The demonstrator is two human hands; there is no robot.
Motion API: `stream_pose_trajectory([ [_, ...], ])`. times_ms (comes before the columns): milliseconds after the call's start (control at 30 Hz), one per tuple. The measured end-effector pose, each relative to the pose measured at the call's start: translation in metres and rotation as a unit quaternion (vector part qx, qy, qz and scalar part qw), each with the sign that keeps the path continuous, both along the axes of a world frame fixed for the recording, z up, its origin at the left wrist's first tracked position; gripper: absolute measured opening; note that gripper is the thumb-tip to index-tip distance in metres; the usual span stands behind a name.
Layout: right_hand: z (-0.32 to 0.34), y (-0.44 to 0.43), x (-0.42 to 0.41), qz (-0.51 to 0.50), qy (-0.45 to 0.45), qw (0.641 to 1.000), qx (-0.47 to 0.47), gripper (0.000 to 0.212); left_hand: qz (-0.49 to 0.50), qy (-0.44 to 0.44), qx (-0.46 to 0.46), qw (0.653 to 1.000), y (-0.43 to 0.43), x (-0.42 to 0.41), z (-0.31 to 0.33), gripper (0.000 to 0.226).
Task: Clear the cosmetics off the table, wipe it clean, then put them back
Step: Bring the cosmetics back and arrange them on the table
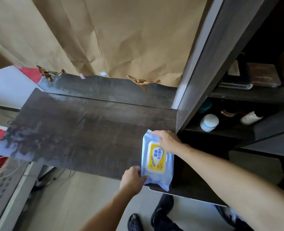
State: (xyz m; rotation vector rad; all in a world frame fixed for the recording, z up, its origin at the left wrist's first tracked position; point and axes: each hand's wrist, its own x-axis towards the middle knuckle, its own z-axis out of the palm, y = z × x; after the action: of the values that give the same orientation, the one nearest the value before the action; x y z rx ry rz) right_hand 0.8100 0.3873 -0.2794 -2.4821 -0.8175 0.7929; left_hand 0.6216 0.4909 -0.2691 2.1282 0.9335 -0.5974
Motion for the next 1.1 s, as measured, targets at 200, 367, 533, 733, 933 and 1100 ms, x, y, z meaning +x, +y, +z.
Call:
stream_pose_trajectory([
  [200,0.01,-0.017,-0.004,-0.047,-0.039,0.998,-0.013,0.045,-0.097,0.03,0.035,0.994,0.01,0.005,0.016,0.015],
  [367,0.055,-0.05,-0.023,-0.115,-0.09,0.988,0.055,0.047,-0.166,-0.057,0.116,0.978,0.021,0.028,0.062,0.008],
  [533,0.114,-0.102,-0.049,-0.193,-0.166,0.961,0.111,0.037,-0.229,-0.243,0.112,0.936,0.009,0.061,0.125,0.015],
  [733,0.187,-0.165,-0.058,-0.256,-0.277,0.913,0.153,0.024,-0.309,-0.44,0.084,0.839,-0.04,0.089,0.201,0.008],
  [933,0.257,-0.205,-0.019,-0.271,-0.457,0.828,0.18,0.024,-0.361,-0.504,0.131,0.773,-0.091,0.126,0.247,0.031],
  [1100,0.268,-0.219,0.028,-0.235,-0.434,0.867,0.06,0.056,-0.393,-0.404,0.251,0.787,-0.123,0.175,0.259,0.068],
])
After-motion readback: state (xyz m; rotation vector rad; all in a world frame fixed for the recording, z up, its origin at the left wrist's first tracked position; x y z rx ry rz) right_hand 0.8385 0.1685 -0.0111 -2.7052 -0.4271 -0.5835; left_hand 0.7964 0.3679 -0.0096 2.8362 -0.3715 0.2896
